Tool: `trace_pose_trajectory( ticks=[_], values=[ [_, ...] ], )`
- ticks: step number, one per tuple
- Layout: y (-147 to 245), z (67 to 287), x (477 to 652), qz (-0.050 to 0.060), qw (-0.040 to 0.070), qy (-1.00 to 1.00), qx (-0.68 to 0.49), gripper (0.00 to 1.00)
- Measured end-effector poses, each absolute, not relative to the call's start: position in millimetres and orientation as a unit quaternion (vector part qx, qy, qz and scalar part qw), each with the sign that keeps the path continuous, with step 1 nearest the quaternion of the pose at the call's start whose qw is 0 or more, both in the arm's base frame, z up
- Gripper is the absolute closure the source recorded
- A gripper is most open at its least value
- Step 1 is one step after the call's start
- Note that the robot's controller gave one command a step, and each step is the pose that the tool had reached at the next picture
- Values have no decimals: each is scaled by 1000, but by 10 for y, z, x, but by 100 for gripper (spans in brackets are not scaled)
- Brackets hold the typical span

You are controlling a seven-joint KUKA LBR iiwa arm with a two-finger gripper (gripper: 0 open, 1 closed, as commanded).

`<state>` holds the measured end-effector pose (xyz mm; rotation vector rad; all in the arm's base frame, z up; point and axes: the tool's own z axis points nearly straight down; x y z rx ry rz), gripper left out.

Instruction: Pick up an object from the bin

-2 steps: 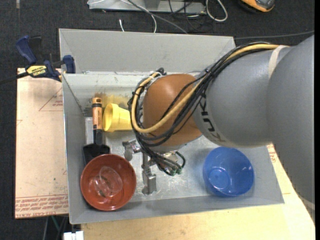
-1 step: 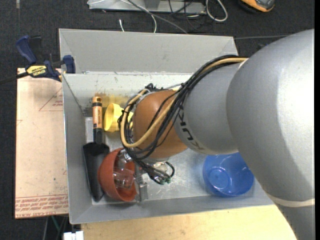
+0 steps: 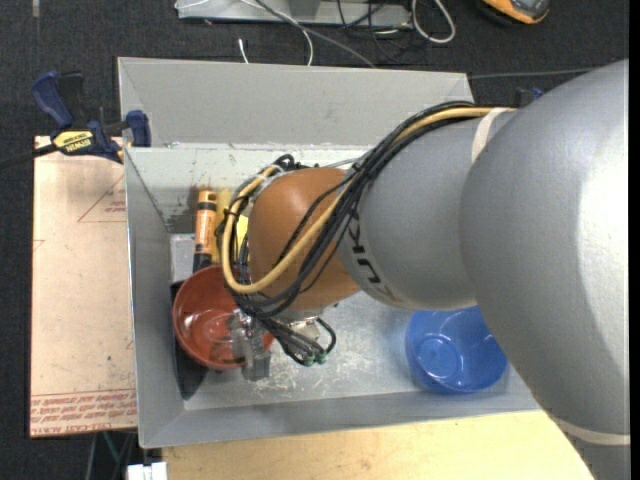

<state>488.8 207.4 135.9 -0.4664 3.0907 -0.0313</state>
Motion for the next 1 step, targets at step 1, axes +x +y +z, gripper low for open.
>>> trace_pose_trajectory(
  ticks=[1],
  values=[
    [2074, 1359, 4888, -10, 8, 989, -149, 100]
  ],
)
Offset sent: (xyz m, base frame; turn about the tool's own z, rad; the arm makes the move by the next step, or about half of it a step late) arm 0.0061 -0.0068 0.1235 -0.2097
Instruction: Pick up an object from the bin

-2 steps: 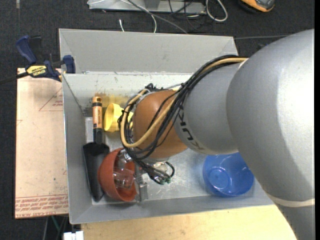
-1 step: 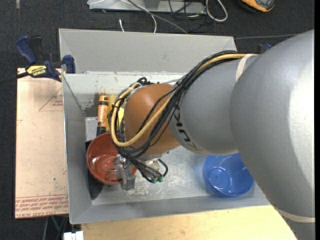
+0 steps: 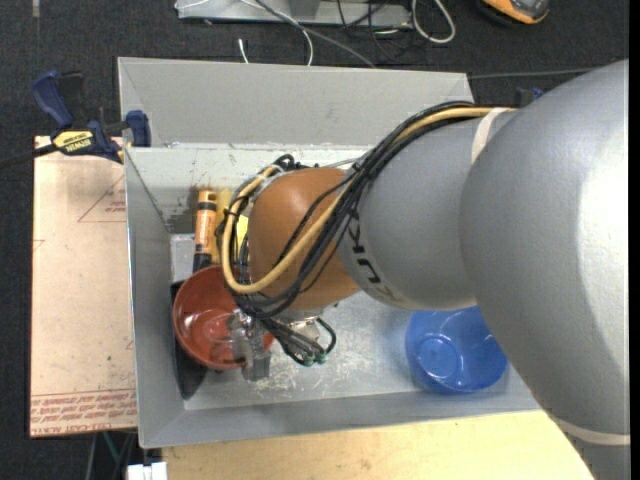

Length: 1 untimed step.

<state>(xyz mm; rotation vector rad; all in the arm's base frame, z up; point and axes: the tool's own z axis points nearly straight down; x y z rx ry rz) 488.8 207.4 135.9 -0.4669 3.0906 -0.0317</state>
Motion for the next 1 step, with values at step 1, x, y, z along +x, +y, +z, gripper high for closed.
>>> trace_pose_trajectory(
  ticks=[1],
  values=[
    [2034, 2152, 4928, -10, 7, 976, -216, 100]
  ],
)
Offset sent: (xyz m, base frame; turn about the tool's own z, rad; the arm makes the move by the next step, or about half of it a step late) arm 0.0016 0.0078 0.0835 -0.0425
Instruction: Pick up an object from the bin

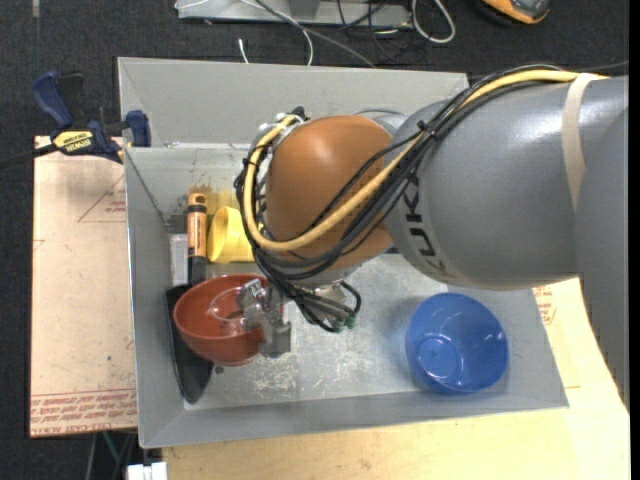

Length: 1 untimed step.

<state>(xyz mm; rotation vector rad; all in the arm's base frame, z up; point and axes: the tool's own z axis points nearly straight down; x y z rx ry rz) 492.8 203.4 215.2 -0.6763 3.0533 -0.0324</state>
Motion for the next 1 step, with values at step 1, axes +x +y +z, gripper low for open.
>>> trace_pose_trajectory(
  ticks=[1],
  values=[
    [2079, 2457, 4928, -10, 8, 978, -209, 100]
  ],
)
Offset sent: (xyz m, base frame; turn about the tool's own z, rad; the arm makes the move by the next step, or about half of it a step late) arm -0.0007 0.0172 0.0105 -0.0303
